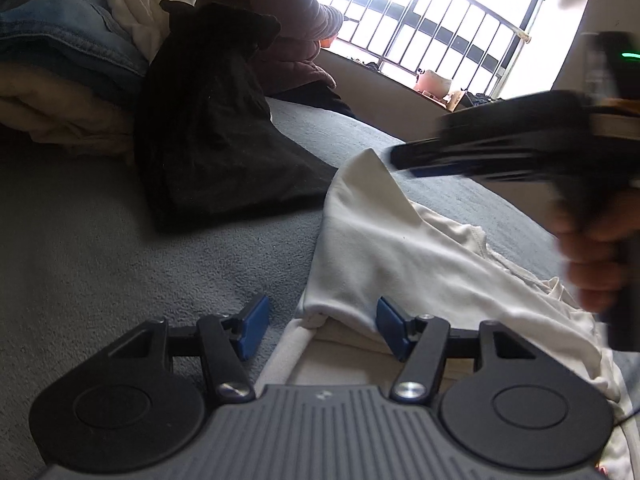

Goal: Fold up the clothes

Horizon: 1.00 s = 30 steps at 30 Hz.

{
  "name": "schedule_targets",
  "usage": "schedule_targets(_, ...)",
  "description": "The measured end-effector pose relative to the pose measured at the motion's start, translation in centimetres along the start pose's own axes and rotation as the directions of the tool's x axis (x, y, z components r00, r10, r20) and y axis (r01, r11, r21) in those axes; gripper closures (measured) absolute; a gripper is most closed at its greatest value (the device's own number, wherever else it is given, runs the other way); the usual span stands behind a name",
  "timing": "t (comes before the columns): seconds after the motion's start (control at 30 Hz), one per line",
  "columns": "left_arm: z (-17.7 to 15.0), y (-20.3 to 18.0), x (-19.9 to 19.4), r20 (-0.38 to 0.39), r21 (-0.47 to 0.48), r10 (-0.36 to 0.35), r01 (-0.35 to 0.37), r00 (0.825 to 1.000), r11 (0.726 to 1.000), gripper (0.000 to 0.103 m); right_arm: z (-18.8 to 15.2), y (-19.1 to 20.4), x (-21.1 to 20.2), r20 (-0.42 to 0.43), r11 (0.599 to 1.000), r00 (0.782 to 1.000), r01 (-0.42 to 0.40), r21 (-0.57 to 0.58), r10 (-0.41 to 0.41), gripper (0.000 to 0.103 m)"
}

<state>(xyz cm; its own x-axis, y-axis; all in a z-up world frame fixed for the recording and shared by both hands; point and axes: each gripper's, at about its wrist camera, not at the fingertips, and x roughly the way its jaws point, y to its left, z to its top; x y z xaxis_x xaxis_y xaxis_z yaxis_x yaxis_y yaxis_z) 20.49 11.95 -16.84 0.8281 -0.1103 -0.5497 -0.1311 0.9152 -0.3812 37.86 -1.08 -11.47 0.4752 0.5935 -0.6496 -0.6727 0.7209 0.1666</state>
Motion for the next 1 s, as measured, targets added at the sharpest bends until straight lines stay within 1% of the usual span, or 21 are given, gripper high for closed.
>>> schedule_targets(0.07, -0.2, 0.4, -0.1, 0.01, -0.013, -0.018, 0.018, 1.0, 1.0, 0.042, -1.0, -1.1, 2.3, -0.066, 0.997, 0.995, 0.072, 0.006, -0.071, 0.086)
schedule_targets(0.1, -0.3, 0.5, -0.2, 0.015, -0.02, -0.026, 0.027, 1.0, 0.999, 0.042, -1.5, -1.7, 3.5, -0.102, 0.994, 0.988, 0.113, 0.007, -0.112, 0.086)
schedule_targets(0.13, -0.5, 0.7, -0.2, 0.021, -0.027, -0.035, 0.035, 0.999, 0.999, 0.042, -1.9, -2.4, 3.5, -0.104, 0.99, 0.986, 0.134, 0.036, -0.13, 0.091)
schedule_targets(0.2, -0.7, 1.1, -0.4, 0.031, -0.04, -0.052, 0.053, 0.998, 0.998, 0.041, -2.6, -4.0, 2.7, -0.089, 0.981, 0.985, 0.16, 0.11, -0.151, 0.093)
schedule_targets(0.23, -0.8, 1.3, -0.4, 0.037, -0.048, -0.062, 0.063, 0.997, 0.997, 0.041, -2.9, -4.8, 2.3, -0.082, 0.974, 0.983, 0.173, 0.147, -0.162, 0.097)
schedule_targets(0.3, -0.9, 1.7, -0.6, 0.046, -0.062, -0.075, 0.078, 0.996, 0.995, 0.041, -2.4, -4.5, 1.2, -0.079, 0.972, 0.981, 0.188, 0.137, -0.179, 0.096)
schedule_targets(0.33, -0.9, 1.8, -0.7, 0.05, -0.068, -0.08, 0.083, 0.996, 0.994, 0.041, -2.0, -3.8, 0.6, -0.065, 0.975, 0.98, 0.197, 0.107, -0.19, 0.094)
schedule_targets(0.37, -0.9, 1.9, -0.8, 0.054, -0.07, -0.082, 0.086, 0.995, 0.994, 0.041, -1.5, -3.0, 0.0, -0.042, 0.98, 0.983, 0.183, 0.08, -0.18, 0.092)
schedule_targets(0.43, -0.9, 1.9, -0.9, 0.058, -0.067, -0.08, 0.084, 0.995, 0.994, 0.041, -0.6, -1.6, -0.5, -0.009, 0.991, 0.992, 0.125, 0.055, -0.125, 0.092)
schedule_targets(0.5, -0.9, 1.9, -1.0, 0.061, -0.066, -0.079, 0.083, 0.995, 0.994, 0.041, 0.0, -0.3, 0.4, -0.011, 0.997, 0.998, 0.065, 0.041, -0.065, 0.092)
schedule_targets(0.53, -0.9, 1.9, -1.0, 0.062, -0.066, -0.08, 0.084, 0.995, 0.994, 0.041, 0.2, 0.2, 1.2, -0.021, 0.998, 0.999, 0.05, 0.036, -0.049, 0.093)
schedule_targets(0.6, -0.9, 2.0, -1.2, 0.064, -0.069, -0.082, 0.086, 0.995, 0.994, 0.041, 0.1, 0.1, 3.4, -0.057, 0.996, 0.997, 0.056, 0.065, -0.052, 0.094)
schedule_targets(0.67, -0.9, 2.0, -1.3, 0.065, -0.072, -0.084, 0.089, 0.994, 0.993, 0.041, -0.2, -0.7, 6.0, -0.091, 0.987, 0.99, 0.118, 0.105, -0.108, 0.097)
schedule_targets(0.73, -0.9, 2.0, -1.3, 0.067, -0.075, -0.087, 0.092, 0.994, 0.993, 0.041, -0.2, -2.3, 6.6, -0.054, 0.97, 0.994, 0.108, 0.217, -0.099, 0.097)
schedule_targets(0.77, -0.9, 2.0, -1.3, 0.068, -0.076, -0.089, 0.094, 0.994, 0.993, 0.041, 0.0, -3.0, 6.4, -0.033, 0.958, 0.994, 0.105, 0.266, -0.1, 0.097)
schedule_targets(0.8, -0.9, 2.1, -1.3, 0.069, -0.078, -0.09, 0.095, 0.994, 0.992, 0.041, 0.2, -3.0, 6.0, -0.024, 0.955, 0.994, 0.105, 0.278, -0.102, 0.097)
schedule_targets(0.87, -0.9, 2.1, -1.3, 0.071, -0.081, -0.093, 0.098, 0.993, 0.992, 0.041, 0.6, -2.7, 5.0, -0.011, 0.954, 0.995, 0.103, 0.281, -0.104, 0.094)
schedule_targets(1.0, -0.8, 2.2, -1.1, 0.076, -0.09, -0.1, 0.107, 0.992, 0.99, 0.041, 1.5, -2.1, 2.9, 0.014, 0.953, 0.994, 0.099, 0.287, -0.107, 0.094)
